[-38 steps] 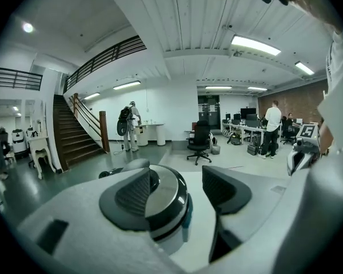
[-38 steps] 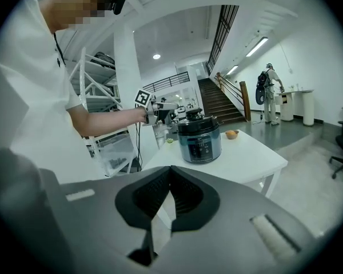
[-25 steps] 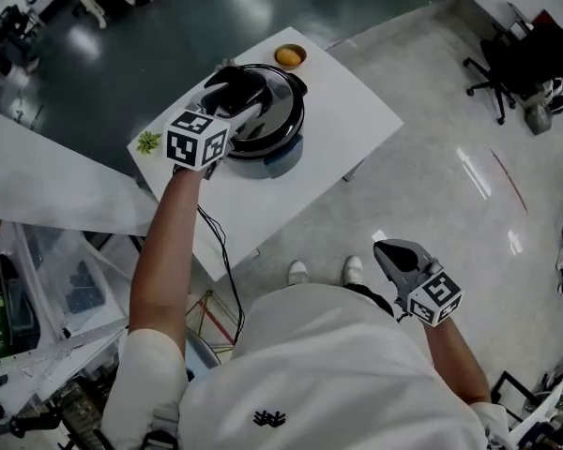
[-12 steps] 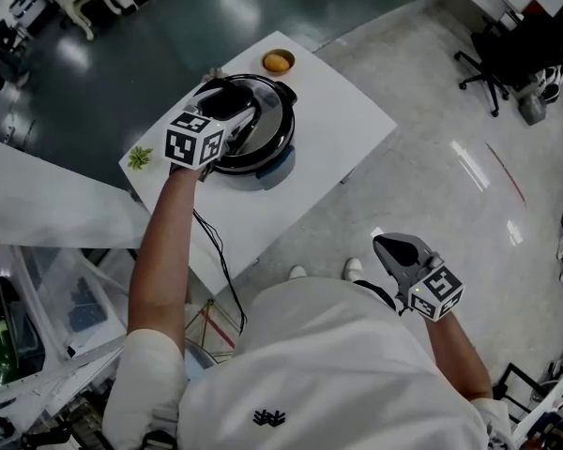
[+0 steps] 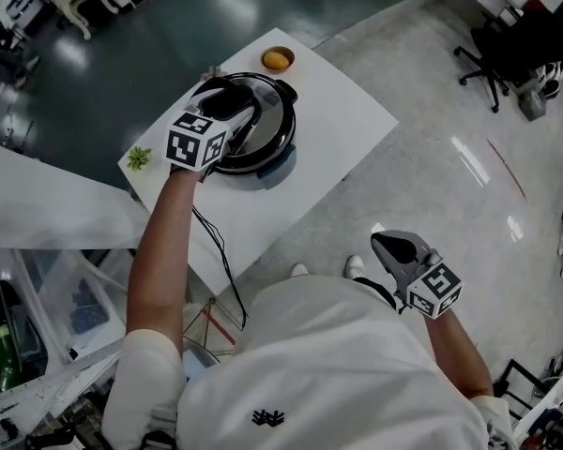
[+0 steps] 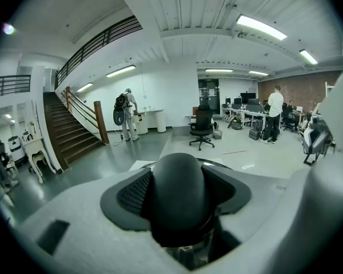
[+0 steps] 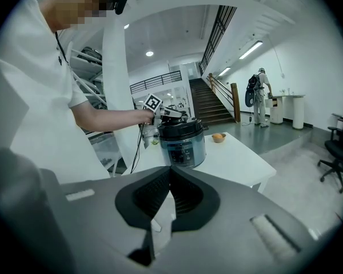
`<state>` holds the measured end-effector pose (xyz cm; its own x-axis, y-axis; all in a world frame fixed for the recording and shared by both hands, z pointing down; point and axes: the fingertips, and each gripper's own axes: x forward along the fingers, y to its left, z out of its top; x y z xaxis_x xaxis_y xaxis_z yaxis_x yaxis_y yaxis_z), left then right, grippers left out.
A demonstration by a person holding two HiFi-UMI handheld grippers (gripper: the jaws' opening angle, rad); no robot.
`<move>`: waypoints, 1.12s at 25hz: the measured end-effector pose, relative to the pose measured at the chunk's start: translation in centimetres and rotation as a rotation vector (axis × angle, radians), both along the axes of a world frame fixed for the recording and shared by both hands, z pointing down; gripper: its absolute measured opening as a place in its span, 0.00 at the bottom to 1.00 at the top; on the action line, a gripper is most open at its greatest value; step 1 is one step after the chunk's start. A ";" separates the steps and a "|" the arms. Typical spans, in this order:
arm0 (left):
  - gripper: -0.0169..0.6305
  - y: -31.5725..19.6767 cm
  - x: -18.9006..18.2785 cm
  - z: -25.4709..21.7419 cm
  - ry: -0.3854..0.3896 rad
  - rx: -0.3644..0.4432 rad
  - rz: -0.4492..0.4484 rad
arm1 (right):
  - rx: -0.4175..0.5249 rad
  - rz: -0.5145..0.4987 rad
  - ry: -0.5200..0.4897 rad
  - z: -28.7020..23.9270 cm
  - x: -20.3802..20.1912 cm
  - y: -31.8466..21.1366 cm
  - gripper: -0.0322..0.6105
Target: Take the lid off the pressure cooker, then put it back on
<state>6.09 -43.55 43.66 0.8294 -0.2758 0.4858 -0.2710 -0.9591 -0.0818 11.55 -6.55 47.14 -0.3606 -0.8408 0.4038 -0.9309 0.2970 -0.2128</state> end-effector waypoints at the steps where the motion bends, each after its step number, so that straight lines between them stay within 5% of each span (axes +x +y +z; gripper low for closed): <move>1: 0.46 0.0 0.0 0.0 0.001 -0.001 0.001 | -0.003 0.001 -0.001 0.0 0.0 0.1 0.07; 28: 0.46 0.6 -0.4 -3.6 0.033 0.015 -0.021 | 0.001 -0.027 -0.010 -0.2 2.1 0.9 0.07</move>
